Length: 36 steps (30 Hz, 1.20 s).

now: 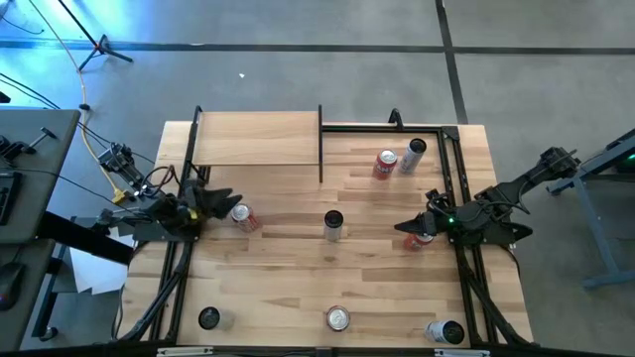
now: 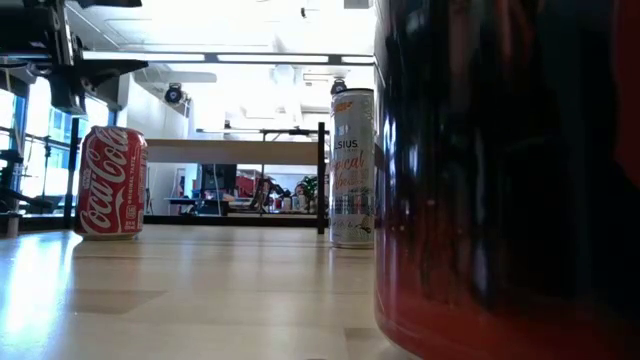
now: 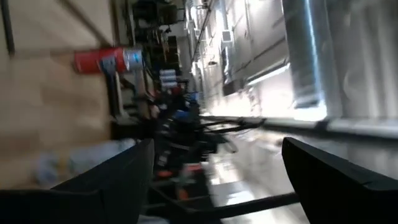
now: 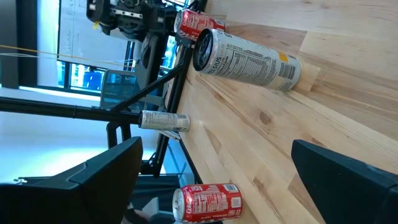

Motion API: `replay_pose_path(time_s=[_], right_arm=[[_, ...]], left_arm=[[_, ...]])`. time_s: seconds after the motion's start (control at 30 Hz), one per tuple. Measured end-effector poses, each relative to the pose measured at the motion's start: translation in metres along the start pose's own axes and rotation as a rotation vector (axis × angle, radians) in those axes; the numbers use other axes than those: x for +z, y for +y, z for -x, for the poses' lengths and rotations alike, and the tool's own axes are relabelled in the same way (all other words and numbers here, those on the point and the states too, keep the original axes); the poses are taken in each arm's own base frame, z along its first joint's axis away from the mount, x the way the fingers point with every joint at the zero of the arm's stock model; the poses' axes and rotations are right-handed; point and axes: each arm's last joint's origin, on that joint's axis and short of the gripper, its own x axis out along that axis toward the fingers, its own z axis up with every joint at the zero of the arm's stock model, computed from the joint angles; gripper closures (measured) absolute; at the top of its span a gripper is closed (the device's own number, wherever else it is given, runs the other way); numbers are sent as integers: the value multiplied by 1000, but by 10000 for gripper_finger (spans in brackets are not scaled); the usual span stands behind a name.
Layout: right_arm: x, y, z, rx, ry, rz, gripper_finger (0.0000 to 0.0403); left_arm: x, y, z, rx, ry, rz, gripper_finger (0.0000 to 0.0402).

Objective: Place canned beverage on shelf
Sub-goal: Put the top red soda can on the shelf

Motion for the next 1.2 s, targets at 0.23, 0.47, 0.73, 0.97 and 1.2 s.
replay_pose_path(time_s=[0.23,0.47,0.73,0.97,1.2], right_arm=[[0,0,0,0,0,0,3],[0,0,0,0,0,0,3],[0,0,0,0,0,0,3],[0,0,0,0,0,0,3],[0,0,0,0,0,0,3]], left_arm=[[1,6,0,98,-90,-417,71],[-2,13,1,130,-24,-794,71],[-3,18,1,156,-18,-832,71],[-4,24,2,184,1,-852,71],[-6,30,3,202,45,-960,71]])
